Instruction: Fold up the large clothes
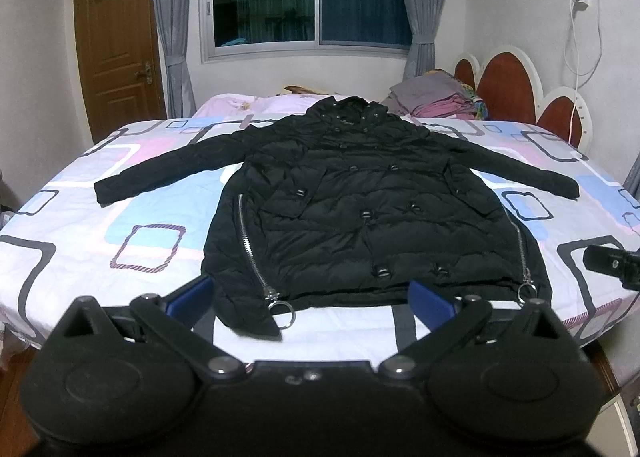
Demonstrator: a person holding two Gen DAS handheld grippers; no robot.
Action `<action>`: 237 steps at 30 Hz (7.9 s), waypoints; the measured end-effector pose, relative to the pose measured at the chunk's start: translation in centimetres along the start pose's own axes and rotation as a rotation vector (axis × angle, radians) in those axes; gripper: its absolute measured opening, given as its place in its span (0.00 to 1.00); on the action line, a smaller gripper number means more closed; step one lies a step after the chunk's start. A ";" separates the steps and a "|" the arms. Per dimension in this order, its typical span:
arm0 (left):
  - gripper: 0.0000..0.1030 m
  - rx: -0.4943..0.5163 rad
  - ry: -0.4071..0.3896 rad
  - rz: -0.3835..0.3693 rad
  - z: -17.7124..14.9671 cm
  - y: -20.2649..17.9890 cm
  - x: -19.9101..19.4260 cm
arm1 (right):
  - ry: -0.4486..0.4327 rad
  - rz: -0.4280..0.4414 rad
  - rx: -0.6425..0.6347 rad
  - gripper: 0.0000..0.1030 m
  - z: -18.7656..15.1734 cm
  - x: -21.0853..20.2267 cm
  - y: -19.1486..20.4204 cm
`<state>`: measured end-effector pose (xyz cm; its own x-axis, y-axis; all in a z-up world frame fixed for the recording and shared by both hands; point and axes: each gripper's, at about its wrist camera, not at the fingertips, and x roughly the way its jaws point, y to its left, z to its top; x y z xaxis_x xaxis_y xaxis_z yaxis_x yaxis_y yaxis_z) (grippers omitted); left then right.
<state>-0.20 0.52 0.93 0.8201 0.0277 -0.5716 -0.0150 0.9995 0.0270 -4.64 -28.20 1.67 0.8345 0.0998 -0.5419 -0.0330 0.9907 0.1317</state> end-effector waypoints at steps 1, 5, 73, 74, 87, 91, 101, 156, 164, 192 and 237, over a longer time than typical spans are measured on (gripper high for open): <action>1.00 0.001 0.000 0.002 0.0 0.0 0.0 | 0.000 0.000 0.000 1.00 0.2 -0.1 0.0; 1.00 0.000 0.001 0.002 0.0 0.0 0.0 | 0.000 0.001 0.000 1.00 0.0 0.0 0.0; 1.00 0.040 -0.089 -0.138 11.7 -2.1 13.6 | -0.194 -0.227 0.156 1.00 11.2 10.9 -6.4; 1.00 0.039 -0.089 -0.132 12.4 -2.6 14.9 | -0.197 -0.228 0.173 1.00 11.7 12.1 -7.5; 1.00 0.026 0.031 -0.193 20.1 -11.2 33.6 | -0.151 -0.333 0.424 0.99 16.7 28.9 -26.9; 1.00 0.084 0.046 -0.201 21.0 -14.6 37.1 | -0.116 -0.330 0.508 0.75 15.7 32.0 -30.9; 0.92 0.088 0.058 -0.193 22.9 -18.8 42.7 | -0.012 -0.312 0.812 0.36 10.8 35.7 -36.6; 0.80 -0.145 0.151 -0.250 25.7 10.7 51.8 | 0.039 0.227 -0.257 0.73 18.0 57.3 17.3; 0.76 -0.134 0.187 -0.375 25.4 6.4 55.5 | -0.043 0.063 0.013 0.53 20.4 52.8 6.8; 0.50 -0.021 0.091 -0.238 28.1 -0.8 58.1 | 0.048 0.009 -0.021 0.68 23.7 61.0 -4.2; 0.70 -0.494 0.011 0.182 16.4 26.7 42.4 | 0.168 0.135 0.009 0.50 19.0 51.2 8.7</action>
<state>43.54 28.20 -9.14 0.7732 0.1994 -0.6020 -0.4267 0.8658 -0.2613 48.26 -16.18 -9.14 0.7193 0.2466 -0.6495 -0.1330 0.9665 0.2197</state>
